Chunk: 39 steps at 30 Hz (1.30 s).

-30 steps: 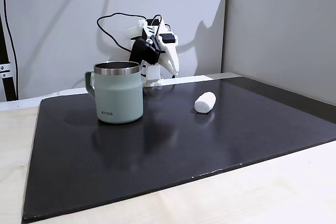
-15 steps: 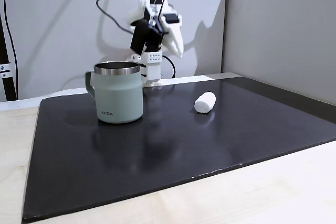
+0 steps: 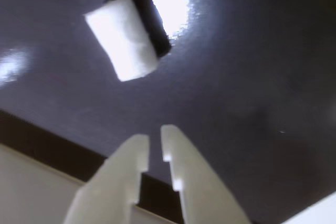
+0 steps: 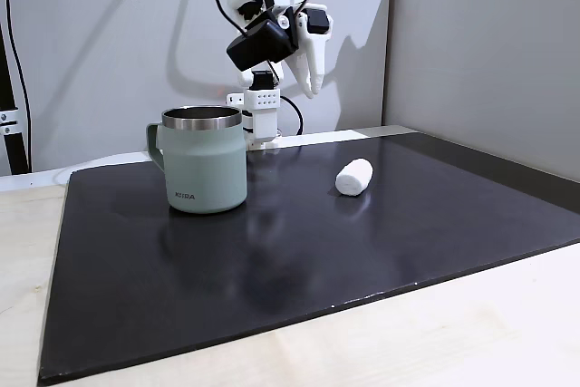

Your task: Grasp a gauze and put it in the cup.

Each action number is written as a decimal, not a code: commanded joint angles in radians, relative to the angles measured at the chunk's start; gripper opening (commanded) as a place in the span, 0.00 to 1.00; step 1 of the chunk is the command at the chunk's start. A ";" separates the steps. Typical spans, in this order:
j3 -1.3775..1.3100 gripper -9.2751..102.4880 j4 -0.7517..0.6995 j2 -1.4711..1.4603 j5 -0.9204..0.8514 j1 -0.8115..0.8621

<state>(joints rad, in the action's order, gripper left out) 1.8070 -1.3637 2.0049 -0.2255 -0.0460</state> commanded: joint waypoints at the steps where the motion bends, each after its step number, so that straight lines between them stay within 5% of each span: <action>1: -0.184 0.14 -0.092 -0.106 -0.066 0.003; 12: -0.387 0.37 -0.156 -0.374 -0.161 -0.029; 39: -0.818 0.39 -0.192 -1.058 -0.183 -0.057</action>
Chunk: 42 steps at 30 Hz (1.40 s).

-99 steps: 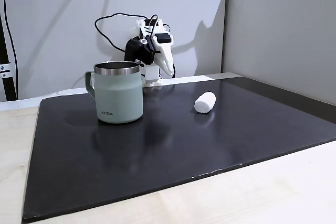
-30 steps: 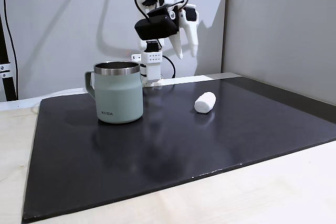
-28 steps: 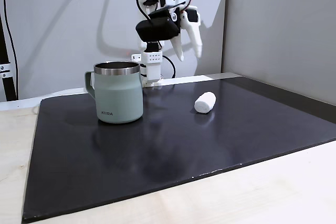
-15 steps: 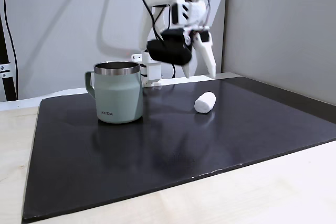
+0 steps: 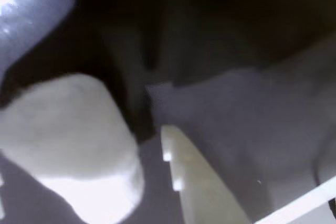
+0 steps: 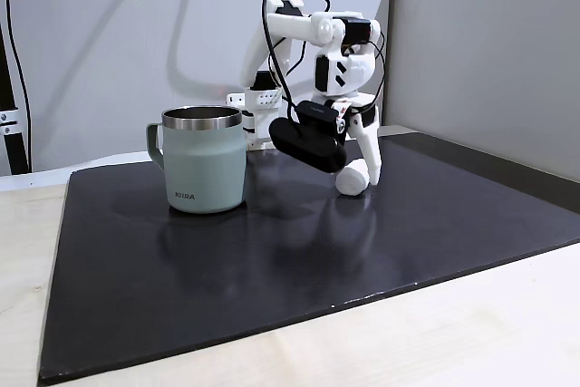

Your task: Grasp a gauze and put it in the cup.

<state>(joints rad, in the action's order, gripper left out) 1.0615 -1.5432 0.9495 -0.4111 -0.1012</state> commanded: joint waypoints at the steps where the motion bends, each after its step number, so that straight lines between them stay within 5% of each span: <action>1: -0.081 0.38 -0.015 -0.014 0.003 -0.002; 14: -0.101 0.33 -0.017 -0.044 0.012 -0.038; 25: -0.086 0.09 -0.020 -0.046 0.037 -0.061; 34: -0.110 0.08 -0.057 -0.020 0.038 -0.063; 42: -0.341 0.08 -0.230 0.023 0.044 -0.060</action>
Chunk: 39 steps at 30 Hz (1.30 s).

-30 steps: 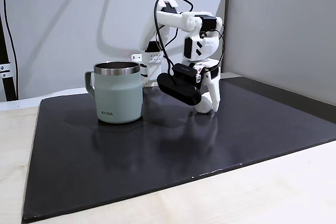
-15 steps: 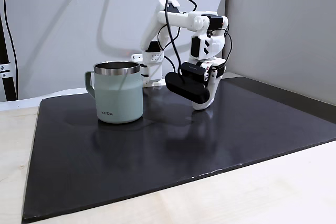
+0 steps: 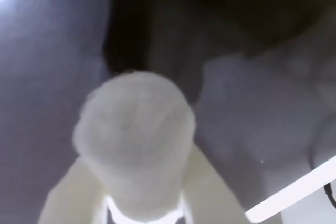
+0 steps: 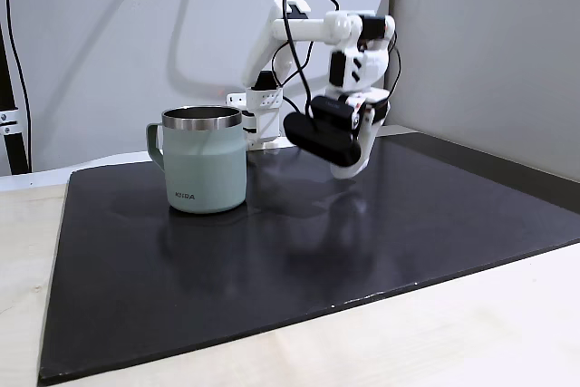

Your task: Grasp a gauze and put it in the cup.

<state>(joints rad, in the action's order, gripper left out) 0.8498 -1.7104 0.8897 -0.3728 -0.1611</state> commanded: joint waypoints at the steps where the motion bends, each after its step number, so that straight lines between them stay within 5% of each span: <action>1: -0.163 0.08 -0.083 0.091 0.006 0.003; 20: -0.035 0.09 -0.081 0.603 0.077 0.255; 39: 0.020 0.08 -0.066 0.692 0.189 0.618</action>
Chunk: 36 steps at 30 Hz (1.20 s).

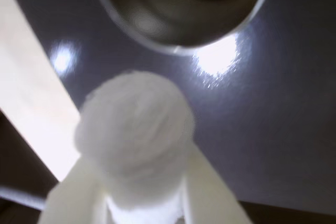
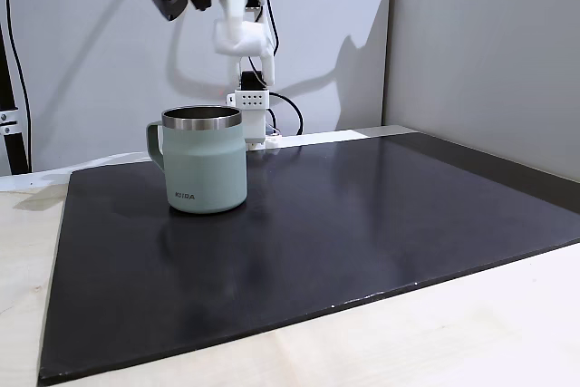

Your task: Grasp a gauze and put it in the cup.

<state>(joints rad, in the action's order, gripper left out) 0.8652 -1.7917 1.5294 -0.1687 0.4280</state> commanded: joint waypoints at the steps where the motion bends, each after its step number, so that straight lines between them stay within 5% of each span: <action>1: 0.014 0.08 0.015 0.054 -0.023 0.043; 28: 0.152 0.09 0.127 -0.034 -0.086 0.172; 36: 0.173 0.29 0.129 -0.040 -0.106 0.169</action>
<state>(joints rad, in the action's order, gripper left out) 1.0431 -1.6812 1.4788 -0.2638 0.5998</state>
